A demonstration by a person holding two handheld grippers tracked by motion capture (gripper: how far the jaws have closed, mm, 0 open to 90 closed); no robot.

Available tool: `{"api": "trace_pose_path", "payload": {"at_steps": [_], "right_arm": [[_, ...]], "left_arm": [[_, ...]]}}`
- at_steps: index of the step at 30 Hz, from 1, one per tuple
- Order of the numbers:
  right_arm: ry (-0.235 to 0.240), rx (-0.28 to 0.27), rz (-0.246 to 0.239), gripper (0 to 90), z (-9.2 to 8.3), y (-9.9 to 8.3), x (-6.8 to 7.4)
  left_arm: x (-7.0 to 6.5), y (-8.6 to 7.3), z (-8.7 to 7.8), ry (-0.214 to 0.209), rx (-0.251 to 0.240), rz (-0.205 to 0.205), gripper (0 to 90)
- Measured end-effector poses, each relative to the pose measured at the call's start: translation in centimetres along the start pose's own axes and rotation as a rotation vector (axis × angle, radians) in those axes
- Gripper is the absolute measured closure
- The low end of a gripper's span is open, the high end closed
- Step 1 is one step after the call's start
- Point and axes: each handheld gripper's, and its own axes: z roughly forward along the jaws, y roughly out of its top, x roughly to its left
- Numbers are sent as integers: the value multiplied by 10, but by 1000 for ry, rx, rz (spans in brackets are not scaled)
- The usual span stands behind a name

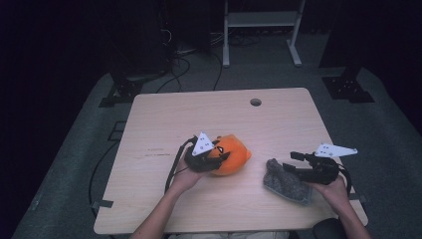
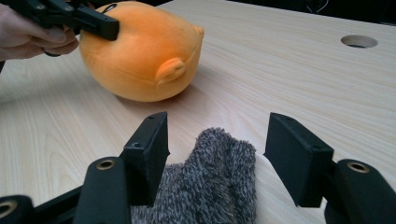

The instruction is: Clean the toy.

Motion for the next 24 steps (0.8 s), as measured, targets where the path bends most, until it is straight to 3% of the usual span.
{"api": "trace_pose_path", "payload": {"at_steps": [5,8,12,24], "right_arm": [[-1,0,-4,378,0,0,0],[-1,2,-7,377,-1,0,1],[-1,0,-8,376,-1,0,2],[2,8,-14,371,3,2,4]], "left_arm": [[5,-4,7,2,9,-28,442],[6,-4,6,-3,18,-53,376],[8,-5,0,8,23,-78,258],[12,-10,-22,19,13,-93,193]]}}
